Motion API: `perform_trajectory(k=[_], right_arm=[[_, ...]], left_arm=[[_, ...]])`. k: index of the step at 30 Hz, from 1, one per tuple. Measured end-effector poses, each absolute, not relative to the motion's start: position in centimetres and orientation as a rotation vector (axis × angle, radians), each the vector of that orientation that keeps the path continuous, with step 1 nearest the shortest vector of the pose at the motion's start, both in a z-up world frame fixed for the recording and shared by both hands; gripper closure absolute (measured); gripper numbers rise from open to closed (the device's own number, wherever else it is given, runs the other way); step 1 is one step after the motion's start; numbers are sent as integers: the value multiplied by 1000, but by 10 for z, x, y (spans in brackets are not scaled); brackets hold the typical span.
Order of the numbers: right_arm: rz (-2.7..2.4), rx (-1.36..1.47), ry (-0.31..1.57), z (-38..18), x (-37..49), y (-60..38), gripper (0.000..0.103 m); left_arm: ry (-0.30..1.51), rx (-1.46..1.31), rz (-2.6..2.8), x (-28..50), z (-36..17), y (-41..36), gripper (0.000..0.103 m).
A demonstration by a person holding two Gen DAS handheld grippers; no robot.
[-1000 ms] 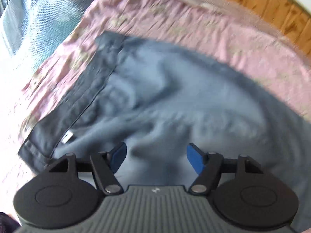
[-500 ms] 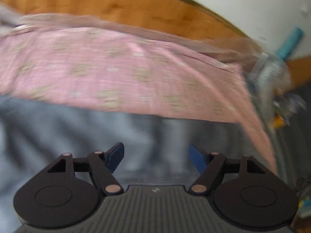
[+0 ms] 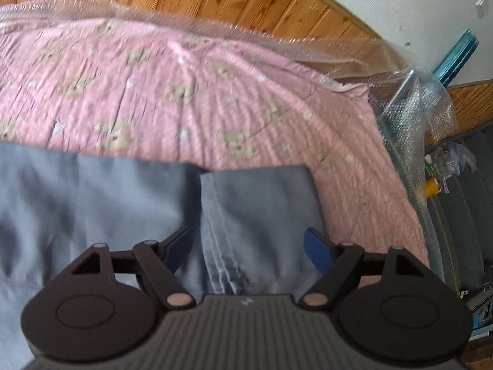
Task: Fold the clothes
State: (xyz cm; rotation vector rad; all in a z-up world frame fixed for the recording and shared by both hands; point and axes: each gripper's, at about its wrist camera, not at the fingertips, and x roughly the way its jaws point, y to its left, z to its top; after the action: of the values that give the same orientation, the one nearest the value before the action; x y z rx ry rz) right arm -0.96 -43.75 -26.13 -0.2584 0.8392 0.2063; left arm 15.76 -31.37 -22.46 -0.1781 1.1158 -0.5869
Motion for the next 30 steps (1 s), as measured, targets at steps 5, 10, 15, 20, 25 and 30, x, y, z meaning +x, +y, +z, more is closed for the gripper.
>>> perform_trajectory(k=[5, 10, 15, 20, 25, 30], right_arm=[[359, -135, 895, -242, -15, -461, 65], [197, 80, 804, -210, -5, -511, 65], [147, -16, 927, -258, 15, -519, 73], [172, 4, 878, -251, 15, -510, 63], [157, -68, 939, -266, 36, -492, 59], [237, -173, 841, -231, 59, -424, 50]], left_arm=[[1212, -112, -568, 152, -264, -317, 22], [1155, 9, -581, 133, -283, -320, 19], [1160, 21, -580, 128, -275, -315, 23], [1143, -148, -489, 114, -246, -243, 22], [1096, -330, -253, 85, -216, -102, 21], [993, -601, 124, 35, -205, 83, 19]])
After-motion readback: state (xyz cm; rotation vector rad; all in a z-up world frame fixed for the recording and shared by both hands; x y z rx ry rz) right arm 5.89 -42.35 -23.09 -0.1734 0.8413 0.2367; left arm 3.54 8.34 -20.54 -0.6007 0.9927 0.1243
